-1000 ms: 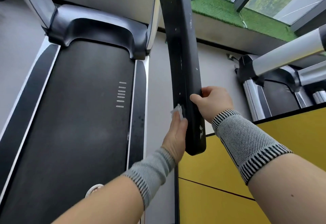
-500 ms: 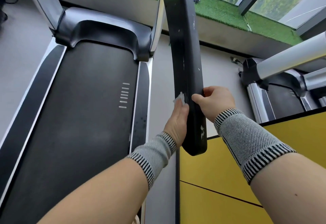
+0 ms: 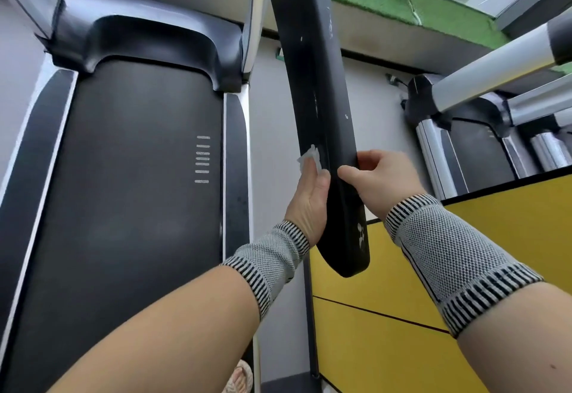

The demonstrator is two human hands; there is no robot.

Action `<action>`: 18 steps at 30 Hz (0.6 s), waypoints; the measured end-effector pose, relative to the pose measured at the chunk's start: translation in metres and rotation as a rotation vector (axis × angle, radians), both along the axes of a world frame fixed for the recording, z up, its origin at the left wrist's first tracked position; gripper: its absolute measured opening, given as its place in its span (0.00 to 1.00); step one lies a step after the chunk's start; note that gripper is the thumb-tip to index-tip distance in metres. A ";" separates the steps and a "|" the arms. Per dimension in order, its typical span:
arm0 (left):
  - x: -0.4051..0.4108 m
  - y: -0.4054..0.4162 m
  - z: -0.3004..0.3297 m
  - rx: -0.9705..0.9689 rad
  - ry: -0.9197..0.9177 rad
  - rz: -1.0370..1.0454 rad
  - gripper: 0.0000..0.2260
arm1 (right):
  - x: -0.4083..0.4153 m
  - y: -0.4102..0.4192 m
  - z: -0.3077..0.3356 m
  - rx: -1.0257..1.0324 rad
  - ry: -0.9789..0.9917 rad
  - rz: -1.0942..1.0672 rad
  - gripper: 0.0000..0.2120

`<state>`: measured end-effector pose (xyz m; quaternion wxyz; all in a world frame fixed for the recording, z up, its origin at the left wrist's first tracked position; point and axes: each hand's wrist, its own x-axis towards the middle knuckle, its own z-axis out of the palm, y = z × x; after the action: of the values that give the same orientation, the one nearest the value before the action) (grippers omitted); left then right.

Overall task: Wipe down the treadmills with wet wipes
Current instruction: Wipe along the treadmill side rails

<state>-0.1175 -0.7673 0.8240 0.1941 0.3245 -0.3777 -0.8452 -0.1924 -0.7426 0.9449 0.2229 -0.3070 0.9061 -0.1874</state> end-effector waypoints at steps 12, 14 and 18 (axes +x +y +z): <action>0.013 0.011 0.009 -0.058 -0.095 -0.057 0.38 | -0.015 -0.018 0.001 -0.077 -0.061 -0.146 0.21; 0.025 0.039 0.014 -0.247 -0.089 -0.046 0.25 | -0.019 -0.021 -0.001 -0.062 -0.070 -0.142 0.16; 0.006 0.005 0.016 -0.321 -0.117 0.001 0.24 | -0.020 -0.020 -0.010 -0.068 -0.074 -0.140 0.11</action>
<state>-0.1118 -0.7619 0.8400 0.2216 0.3381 -0.5183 -0.7536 -0.2122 -0.7623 0.9350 0.2322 -0.2430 0.9096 -0.2443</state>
